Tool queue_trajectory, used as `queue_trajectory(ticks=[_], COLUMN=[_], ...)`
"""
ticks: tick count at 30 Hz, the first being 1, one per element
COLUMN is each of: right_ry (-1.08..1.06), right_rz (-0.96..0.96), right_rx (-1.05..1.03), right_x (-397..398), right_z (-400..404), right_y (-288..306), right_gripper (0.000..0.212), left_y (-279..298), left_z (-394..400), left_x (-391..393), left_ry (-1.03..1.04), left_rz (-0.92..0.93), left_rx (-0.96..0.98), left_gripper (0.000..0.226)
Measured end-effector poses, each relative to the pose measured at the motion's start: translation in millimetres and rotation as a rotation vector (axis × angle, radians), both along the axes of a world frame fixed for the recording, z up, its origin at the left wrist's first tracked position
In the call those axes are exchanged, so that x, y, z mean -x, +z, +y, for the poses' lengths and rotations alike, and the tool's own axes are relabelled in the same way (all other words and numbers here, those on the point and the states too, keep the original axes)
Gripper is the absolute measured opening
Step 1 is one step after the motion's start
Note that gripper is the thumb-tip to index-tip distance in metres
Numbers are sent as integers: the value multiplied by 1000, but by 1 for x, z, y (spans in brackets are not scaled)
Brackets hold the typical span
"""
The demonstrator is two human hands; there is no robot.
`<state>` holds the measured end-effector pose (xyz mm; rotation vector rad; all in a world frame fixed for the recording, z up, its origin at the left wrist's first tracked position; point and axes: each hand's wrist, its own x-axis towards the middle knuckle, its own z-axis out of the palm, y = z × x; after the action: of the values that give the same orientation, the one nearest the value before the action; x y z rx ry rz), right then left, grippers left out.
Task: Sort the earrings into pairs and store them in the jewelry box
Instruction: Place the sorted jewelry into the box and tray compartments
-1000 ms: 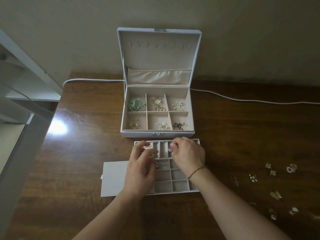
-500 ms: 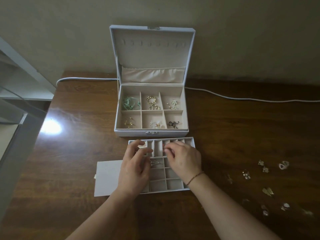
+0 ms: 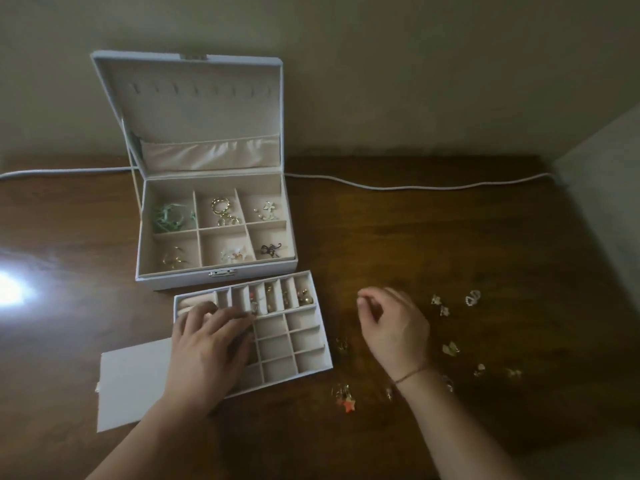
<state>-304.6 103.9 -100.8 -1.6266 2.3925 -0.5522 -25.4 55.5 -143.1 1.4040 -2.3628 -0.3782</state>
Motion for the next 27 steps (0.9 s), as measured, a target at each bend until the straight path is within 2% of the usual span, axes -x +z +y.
queue_trajectory(ticks=[5, 9, 12, 15, 18, 24, 27], right_ry=[-254, -382, -376, -342, -296, -243, -241], right_rz=[3, -107, -155, -173, -142, -58, -29], right_rx=[-68, -167, -214, -243, -220, -137, -124], right_x=[68, 102, 112, 114, 116, 117, 115], right_z=[37, 42, 36, 29, 25, 28, 31], right_y=[-2, -9, -12, -17, -23, -28, -26], right_gripper=[18, 41, 51, 47, 34, 18, 14], left_y=[-2, -3, -2, -1, 0, -1, -2], left_z=[-8, -11, -11, -10, -11, -8, -1], left_x=[12, 17, 19, 21, 21, 13, -2], left_ry=[73, 112, 128, 146, 156, 119, 233], left_rz=[75, 79, 74, 66, 54, 143, 171], left_rx=[15, 0, 6, -22, -45, -15, 22], left_gripper=[23, 14, 11, 18, 24, 23, 20])
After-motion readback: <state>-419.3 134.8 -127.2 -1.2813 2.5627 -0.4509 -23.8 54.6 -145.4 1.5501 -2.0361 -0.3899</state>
